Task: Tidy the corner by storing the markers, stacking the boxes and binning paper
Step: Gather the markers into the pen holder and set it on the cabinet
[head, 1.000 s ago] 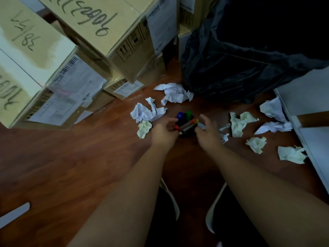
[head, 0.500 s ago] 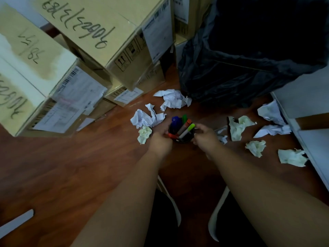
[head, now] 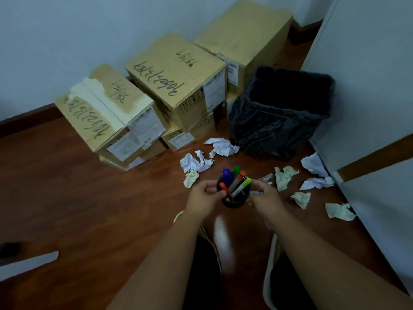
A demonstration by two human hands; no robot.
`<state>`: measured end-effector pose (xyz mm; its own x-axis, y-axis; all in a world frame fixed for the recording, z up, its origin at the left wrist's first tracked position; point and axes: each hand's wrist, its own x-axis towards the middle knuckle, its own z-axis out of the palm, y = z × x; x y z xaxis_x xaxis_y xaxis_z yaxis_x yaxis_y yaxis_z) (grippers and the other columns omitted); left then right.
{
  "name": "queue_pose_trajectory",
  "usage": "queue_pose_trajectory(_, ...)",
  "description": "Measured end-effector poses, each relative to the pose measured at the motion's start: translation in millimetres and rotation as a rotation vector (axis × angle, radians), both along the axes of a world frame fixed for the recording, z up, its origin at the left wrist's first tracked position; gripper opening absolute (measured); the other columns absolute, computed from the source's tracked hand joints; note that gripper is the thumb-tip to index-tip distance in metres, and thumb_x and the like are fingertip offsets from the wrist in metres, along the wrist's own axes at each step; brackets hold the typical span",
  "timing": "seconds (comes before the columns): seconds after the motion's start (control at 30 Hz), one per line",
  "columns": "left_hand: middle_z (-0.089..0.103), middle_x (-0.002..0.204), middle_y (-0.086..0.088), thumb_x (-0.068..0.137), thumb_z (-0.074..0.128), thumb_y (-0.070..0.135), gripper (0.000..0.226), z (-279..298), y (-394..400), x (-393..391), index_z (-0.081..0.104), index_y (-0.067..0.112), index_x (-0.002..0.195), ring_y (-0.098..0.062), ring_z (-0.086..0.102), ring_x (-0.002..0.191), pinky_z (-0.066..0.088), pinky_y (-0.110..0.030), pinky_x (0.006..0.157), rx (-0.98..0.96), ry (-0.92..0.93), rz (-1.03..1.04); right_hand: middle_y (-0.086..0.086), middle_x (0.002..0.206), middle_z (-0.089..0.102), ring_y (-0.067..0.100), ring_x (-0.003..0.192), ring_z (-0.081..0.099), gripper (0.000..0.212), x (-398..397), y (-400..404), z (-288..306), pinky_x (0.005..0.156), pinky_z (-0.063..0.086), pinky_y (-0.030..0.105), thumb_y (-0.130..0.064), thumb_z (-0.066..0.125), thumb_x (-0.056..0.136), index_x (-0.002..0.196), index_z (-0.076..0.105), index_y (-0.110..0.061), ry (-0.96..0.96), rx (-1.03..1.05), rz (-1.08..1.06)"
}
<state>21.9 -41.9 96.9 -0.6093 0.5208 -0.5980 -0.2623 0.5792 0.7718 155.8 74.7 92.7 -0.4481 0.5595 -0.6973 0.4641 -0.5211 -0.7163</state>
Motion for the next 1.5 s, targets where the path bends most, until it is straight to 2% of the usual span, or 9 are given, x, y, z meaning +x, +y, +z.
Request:
queue_pose_trajectory(0.2, 0.057, 0.067, -0.001, 0.081, 0.078, 0.011, 0.018, 47.0, -23.5, 54.4, 0.060, 0.012, 0.085, -0.011, 0.056, 0.050, 0.048, -0.028, 0.055, 0.035, 0.103, 0.061, 0.001, 0.105, 0.064, 0.015, 0.077, 0.059, 0.045, 55.5, -34.9, 53.2, 0.062, 0.048, 0.024, 0.011, 0.048, 0.086, 0.119, 0.061, -0.017, 0.077, 0.040, -0.082)
queue_pose_trajectory(0.3, 0.054, 0.065, -0.002, 0.081, 0.079, 0.018, 0.024, 77.9, -37.9, 87.5, 0.055, 0.012, 0.083, -0.010, 0.054, 0.043, 0.046, -0.029, 0.052, 0.063, 0.141, 0.045, 0.008, 0.113, 0.067, 0.013, 0.072, 0.059, 0.047, 88.4, -60.0, 79.6, 0.056, 0.046, 0.020, 0.010, 0.048, 0.085, 0.125, 0.061, -0.012, 0.130, 0.041, -0.123)
queue_pose_trajectory(0.67, 0.062, 0.081, -0.006, 0.089, 0.067, 0.004, 0.019, 214.8, -79.1, 182.7, 0.060, 0.004, 0.107, -0.015, 0.062, 0.068, 0.053, -0.029, 0.065, 0.245, 0.095, -0.061, 0.014, 0.115, 0.062, 0.014, 0.064, 0.055, 0.047, 192.7, -101.0, 200.7, 0.055, 0.044, 0.023, 0.012, 0.044, 0.085, 0.128, 0.056, -0.005, 0.274, 0.105, -0.271)
queue_pose_trajectory(0.83, 0.067, 0.091, -0.006, 0.092, 0.063, 0.002, 0.020, 300.3, -73.5, 229.5, 0.063, 0.007, 0.112, -0.016, 0.066, 0.081, 0.055, -0.024, 0.069, 0.407, 0.114, -0.157, 0.012, 0.078, 0.064, 0.016, 0.060, 0.052, 0.050, 240.6, -98.5, 282.7, 0.055, 0.043, 0.025, 0.011, 0.042, 0.080, 0.121, 0.064, -0.006, 0.370, 0.186, -0.327)
queue_pose_trajectory(0.97, 0.069, 0.100, -0.008, 0.092, 0.062, 0.001, 0.018, 364.0, -63.0, 269.3, 0.063, 0.012, 0.106, -0.017, 0.067, 0.092, 0.055, -0.022, 0.073, 0.544, 0.037, -0.206, 0.009, 0.072, 0.061, 0.016, 0.061, 0.050, 0.046, 284.5, -99.4, 349.1, 0.058, 0.042, 0.026, 0.013, 0.041, 0.081, 0.106, 0.068, -0.015, 0.510, 0.249, -0.429)
queue_pose_trajectory(1.03, 0.070, 0.101, -0.010, 0.091, 0.062, 0.000, 0.021, 390.9, -59.1, 287.4, 0.063, 0.009, 0.110, -0.017, 0.068, 0.092, 0.057, -0.022, 0.071, 0.603, -0.008, -0.229, 0.009, 0.073, 0.061, 0.014, 0.059, 0.048, 0.045, 305.3, -103.6, 378.8, 0.056, 0.039, 0.023, 0.016, 0.039, 0.082, 0.097, 0.067, -0.016, 0.602, 0.270, -0.469)
queue_pose_trajectory(1.23, 0.072, 0.101, -0.012, 0.090, 0.062, 0.001, 0.027, 462.8, -48.6, 328.9, 0.064, 0.003, 0.117, -0.013, 0.070, 0.081, 0.057, -0.018, 0.064, 0.798, -0.095, -0.299, 0.010, 0.091, 0.066, 0.012, 0.067, 0.051, 0.042, 356.3, -115.1, 452.4, 0.064, 0.042, 0.025, 0.013, 0.046, 0.081, 0.112, 0.066, -0.006, 0.745, 0.454, -0.514)
queue_pose_trajectory(1.4, 0.074, 0.091, -0.007, 0.091, 0.060, -0.001, 0.029, 506.6, -45.8, 376.8, 0.061, 0.003, 0.120, -0.010, 0.073, 0.076, 0.057, -0.019, 0.065, 0.928, -0.130, -0.406, 0.003, 0.078, 0.064, 0.010, 0.064, 0.046, 0.041, 402.5, -123.2, 496.0, 0.062, 0.042, 0.024, 0.011, 0.048, 0.084, 0.114, 0.066, -0.009, 0.776, 0.547, -0.630)
queue_pose_trajectory(1.5, 0.072, 0.104, -0.007, 0.090, 0.063, 0.000, 0.029, 521.2, -42.7, 414.5, 0.064, 0.013, 0.115, -0.012, 0.072, 0.089, 0.058, -0.023, 0.074, 0.934, -0.070, -0.508, -0.006, 0.063, 0.062, 0.008, 0.060, 0.044, 0.042, 441.5, -125.2, 508.8, 0.055, 0.041, 0.020, 0.009, 0.049, 0.083, 0.116, 0.066, -0.010, 0.735, 0.603, -0.690)
